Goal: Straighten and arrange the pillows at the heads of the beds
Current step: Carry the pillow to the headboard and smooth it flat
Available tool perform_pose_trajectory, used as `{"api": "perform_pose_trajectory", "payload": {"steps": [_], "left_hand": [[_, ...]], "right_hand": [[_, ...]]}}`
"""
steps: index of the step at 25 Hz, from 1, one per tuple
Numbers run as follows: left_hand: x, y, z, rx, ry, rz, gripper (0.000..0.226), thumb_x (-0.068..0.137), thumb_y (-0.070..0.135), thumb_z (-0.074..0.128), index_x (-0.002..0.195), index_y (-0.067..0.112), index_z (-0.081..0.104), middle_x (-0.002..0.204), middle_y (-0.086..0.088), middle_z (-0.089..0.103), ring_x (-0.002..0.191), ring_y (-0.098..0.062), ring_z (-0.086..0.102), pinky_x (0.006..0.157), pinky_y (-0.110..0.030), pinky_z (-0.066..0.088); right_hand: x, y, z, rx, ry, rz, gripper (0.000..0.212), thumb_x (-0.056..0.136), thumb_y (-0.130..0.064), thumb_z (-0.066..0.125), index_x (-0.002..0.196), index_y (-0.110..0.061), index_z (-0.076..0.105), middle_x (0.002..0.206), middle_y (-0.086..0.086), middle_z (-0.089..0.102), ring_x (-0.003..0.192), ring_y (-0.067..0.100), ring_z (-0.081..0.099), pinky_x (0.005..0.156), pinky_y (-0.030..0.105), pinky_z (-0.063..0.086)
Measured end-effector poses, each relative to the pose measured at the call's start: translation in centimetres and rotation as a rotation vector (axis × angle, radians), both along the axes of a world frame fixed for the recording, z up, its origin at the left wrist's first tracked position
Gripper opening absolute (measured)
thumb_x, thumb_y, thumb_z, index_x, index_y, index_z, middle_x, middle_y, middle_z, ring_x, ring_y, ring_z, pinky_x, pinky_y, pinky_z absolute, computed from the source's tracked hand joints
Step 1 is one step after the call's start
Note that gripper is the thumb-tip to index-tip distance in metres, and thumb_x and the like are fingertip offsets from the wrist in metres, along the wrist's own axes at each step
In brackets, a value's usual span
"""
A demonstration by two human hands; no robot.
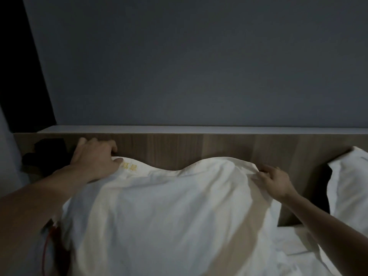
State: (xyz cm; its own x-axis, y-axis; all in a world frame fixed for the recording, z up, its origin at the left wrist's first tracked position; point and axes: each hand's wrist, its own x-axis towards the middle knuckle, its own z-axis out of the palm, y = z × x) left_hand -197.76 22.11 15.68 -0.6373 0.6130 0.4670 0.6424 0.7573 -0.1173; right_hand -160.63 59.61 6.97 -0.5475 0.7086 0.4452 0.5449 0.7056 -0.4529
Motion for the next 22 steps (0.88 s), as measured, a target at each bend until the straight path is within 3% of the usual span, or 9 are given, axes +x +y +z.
{"api": "perform_pose_trajectory", "payload": {"steps": [6,8,10,12,14,18,22], "left_hand": [[1.4,1.4,0.6,-0.178,0.010,-0.073,0.027,0.090,0.058,0.062,0.093,0.035,0.075,0.103,0.016,0.069,0.105,-0.013,0.059,0.093,-0.037,0.032],[1.4,1.2,0.7,-0.157,0.057,-0.025,0.025,0.093,0.054,0.060,0.094,0.034,0.076,0.104,0.014,0.070,0.104,-0.013,0.062,0.094,-0.037,0.034],[1.4,0.8,1.0,-0.069,0.077,0.017,0.026,0.096,0.051,0.057,0.095,0.034,0.077,0.100,0.012,0.072,0.099,-0.015,0.065,0.094,-0.037,0.036],[1.3,0.6,1.3,0.029,0.064,0.014,0.024,0.096,0.046,0.059,0.094,0.032,0.078,0.098,0.008,0.073,0.095,-0.018,0.067,0.093,-0.037,0.037],[1.2,0.6,1.4,0.082,0.063,0.002,0.023,0.097,0.043,0.060,0.092,0.030,0.078,0.099,0.003,0.071,0.093,-0.023,0.068,0.090,-0.037,0.038],[0.7,0.4,1.4,0.143,0.071,0.007,0.026,0.099,0.043,0.058,0.089,0.028,0.077,0.097,0.000,0.067,0.090,-0.025,0.067,0.086,-0.038,0.038],[1.2,1.1,0.6,0.069,0.001,0.029,0.024,0.100,0.045,0.055,0.096,0.029,0.073,0.102,0.001,0.072,0.098,-0.023,0.067,0.085,-0.037,0.038]], "right_hand": [[-0.2,1.0,1.4,-0.034,-0.258,0.021,0.026,0.089,-0.050,0.064,0.077,-0.028,0.067,0.070,-0.010,0.067,0.067,0.015,0.066,0.058,0.033,0.048],[-0.3,1.0,2.1,-0.015,-0.256,-0.040,0.023,0.094,-0.043,0.065,0.077,-0.028,0.068,0.068,-0.009,0.067,0.063,0.012,0.066,0.054,0.034,0.053],[-0.1,0.9,3.2,0.014,-0.185,-0.110,0.023,0.097,-0.042,0.063,0.077,-0.031,0.065,0.068,-0.010,0.065,0.063,0.012,0.064,0.049,0.030,0.045],[-0.1,1.0,3.9,0.079,-0.104,-0.166,0.027,0.099,-0.043,0.061,0.077,-0.030,0.070,0.069,-0.010,0.066,0.066,0.016,0.065,0.050,0.026,0.039],[-0.7,1.0,4.6,0.145,-0.044,-0.208,0.026,0.100,-0.041,0.059,0.095,-0.028,0.081,0.079,-0.008,0.069,0.071,0.018,0.066,0.053,0.026,0.045],[-2.6,1.0,6.2,0.163,0.091,-0.272,0.026,0.098,-0.038,0.060,0.114,-0.032,0.080,0.105,0.005,0.064,0.093,0.034,0.065,0.074,0.036,0.048],[-3.6,1.0,3.8,0.048,-0.006,-0.320,0.031,0.098,-0.046,0.062,0.116,-0.029,0.079,0.116,0.008,0.061,0.095,0.038,0.067,0.078,0.038,0.053]]}}
